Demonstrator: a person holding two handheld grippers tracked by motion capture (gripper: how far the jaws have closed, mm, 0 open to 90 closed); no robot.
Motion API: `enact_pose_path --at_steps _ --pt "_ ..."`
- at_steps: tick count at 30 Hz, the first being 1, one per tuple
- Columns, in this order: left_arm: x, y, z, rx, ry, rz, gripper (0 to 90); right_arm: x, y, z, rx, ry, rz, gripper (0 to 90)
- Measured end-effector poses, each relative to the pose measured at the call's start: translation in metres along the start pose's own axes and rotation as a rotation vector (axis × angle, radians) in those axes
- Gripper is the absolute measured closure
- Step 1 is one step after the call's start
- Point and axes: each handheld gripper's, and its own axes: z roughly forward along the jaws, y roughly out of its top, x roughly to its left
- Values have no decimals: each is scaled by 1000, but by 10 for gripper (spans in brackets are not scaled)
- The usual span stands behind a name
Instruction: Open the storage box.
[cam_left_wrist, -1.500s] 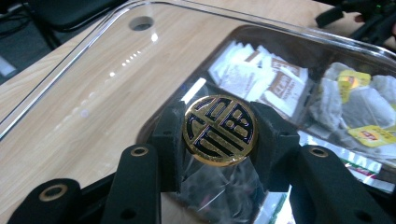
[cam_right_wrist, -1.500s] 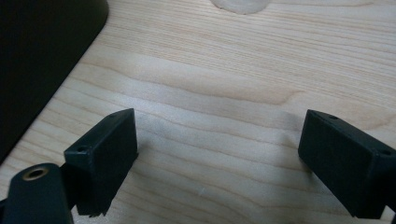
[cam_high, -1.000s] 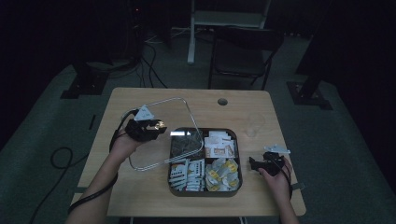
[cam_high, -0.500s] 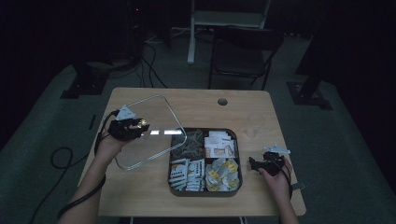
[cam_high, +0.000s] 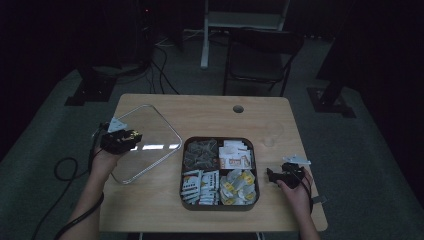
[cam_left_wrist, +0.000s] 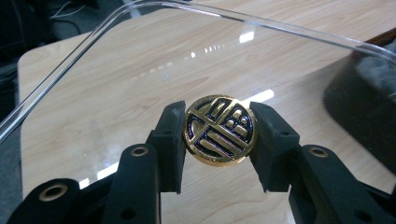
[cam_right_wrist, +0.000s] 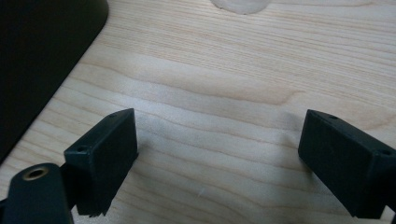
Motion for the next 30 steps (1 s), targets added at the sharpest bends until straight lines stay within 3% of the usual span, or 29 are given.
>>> enact_pose_path --at_steps 4,6,13,30 --pt "4 -8 5 4 20 -24 596 0 0 0 0 0 0 113" --pt "7 -16 13 3 34 -54 596 0 0 0 0 0 0 113" --pt "7 -28 32 8 75 -83 596 0 0 0 0 0 0 113" --pt "1 -29 70 17 74 -134 595 0 0 0 0 0 0 113"
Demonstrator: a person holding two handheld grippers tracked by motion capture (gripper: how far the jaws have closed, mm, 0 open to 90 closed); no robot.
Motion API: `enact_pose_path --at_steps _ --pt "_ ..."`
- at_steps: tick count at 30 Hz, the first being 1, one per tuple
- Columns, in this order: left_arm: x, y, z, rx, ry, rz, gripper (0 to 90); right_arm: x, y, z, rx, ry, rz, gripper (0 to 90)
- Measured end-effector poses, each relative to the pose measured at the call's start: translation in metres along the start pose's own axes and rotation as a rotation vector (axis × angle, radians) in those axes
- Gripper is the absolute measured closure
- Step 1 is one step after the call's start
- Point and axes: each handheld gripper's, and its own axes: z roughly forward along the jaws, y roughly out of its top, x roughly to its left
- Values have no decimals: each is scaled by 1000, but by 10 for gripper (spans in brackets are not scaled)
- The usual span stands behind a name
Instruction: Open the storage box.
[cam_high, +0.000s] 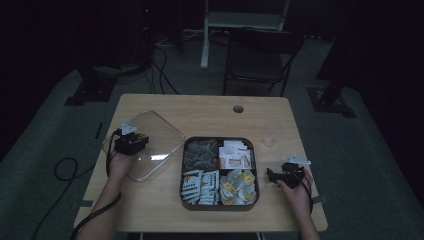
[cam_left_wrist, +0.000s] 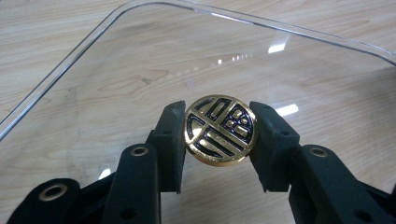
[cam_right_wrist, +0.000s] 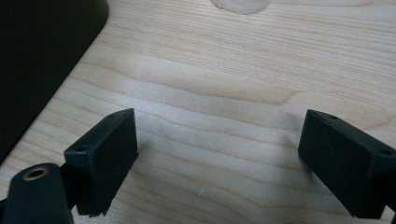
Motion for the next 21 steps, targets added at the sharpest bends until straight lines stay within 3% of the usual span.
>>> enact_pose_path --at_steps 21 --pt "-8 -4 28 39 -11 18 594 0 0 0 0 0 0 113"
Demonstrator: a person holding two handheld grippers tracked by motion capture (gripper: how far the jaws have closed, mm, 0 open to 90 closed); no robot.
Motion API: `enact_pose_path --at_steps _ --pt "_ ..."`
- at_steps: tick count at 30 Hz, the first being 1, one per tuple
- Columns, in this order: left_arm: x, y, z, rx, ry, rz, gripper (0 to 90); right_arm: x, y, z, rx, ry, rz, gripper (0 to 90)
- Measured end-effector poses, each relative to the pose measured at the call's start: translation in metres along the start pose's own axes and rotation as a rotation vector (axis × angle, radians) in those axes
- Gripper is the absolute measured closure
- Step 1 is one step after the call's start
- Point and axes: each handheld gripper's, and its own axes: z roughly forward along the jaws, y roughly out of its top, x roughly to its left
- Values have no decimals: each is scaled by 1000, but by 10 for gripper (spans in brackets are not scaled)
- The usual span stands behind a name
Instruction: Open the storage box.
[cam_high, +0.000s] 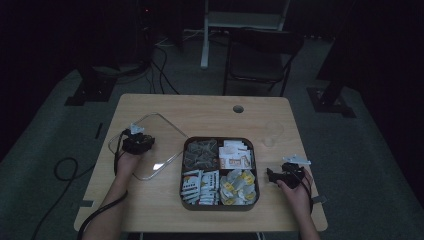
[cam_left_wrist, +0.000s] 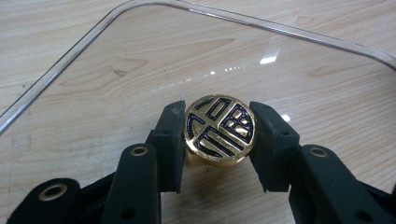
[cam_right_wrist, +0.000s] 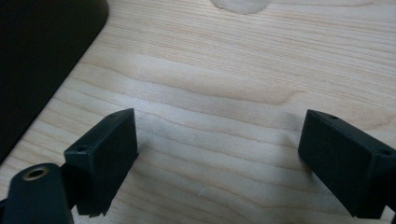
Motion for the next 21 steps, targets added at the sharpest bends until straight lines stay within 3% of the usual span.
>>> enact_pose_path --at_steps 5,6,8,9,14,15,17,18,21 --pt "1 -1 -2 -9 -26 -2 583 0 0 0 0 0 0 113" --pt "2 -1 -4 -22 -31 -9 517 0 0 0 0 0 0 113" --pt "2 1 -8 -46 -41 -14 511 0 0 0 0 0 0 113" --pt "2 3 -12 -50 -57 -16 447 0 0 0 0 0 0 113" --pt "1 2 -17 -54 -102 -28 350 0 0 0 0 0 0 113" --pt "0 0 -19 -51 -125 -24 252 0 0 0 0 0 0 113" --pt "-1 -2 -20 -51 -136 -20 248 0 0 0 0 0 0 113" --pt "-3 -4 -20 -39 -140 -4 176 0 0 0 0 0 0 113" --pt "-4 -7 -22 -32 -152 14 173 0 0 0 0 0 0 113"
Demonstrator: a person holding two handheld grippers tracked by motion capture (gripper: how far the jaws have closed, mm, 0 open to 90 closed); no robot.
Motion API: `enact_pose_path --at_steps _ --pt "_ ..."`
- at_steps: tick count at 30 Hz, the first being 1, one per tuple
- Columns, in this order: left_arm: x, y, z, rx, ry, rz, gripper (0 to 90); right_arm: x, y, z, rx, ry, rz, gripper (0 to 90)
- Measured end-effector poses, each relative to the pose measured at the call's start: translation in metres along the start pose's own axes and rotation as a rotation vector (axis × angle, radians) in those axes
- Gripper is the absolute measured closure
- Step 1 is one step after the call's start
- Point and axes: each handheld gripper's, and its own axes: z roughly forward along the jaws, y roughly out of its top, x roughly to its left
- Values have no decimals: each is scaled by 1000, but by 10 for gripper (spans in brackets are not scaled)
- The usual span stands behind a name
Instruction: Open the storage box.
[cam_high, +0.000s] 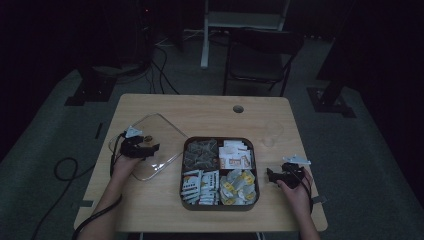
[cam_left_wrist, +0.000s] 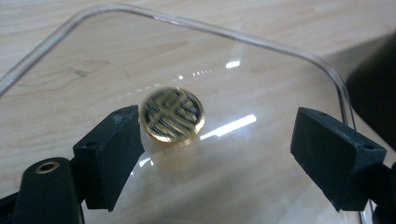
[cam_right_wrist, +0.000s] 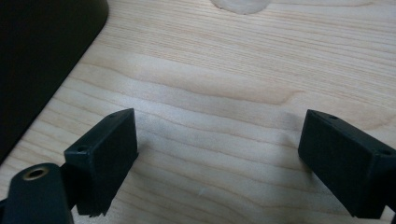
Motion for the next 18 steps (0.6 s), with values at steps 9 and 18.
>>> enact_pose_path --at_steps 9,18 --pt "-4 -9 -10 -19 -68 29 4 0 0 0 0 0 0 113" --pt "-18 -24 -16 -6 -142 85 4 0 0 0 0 0 0 113"
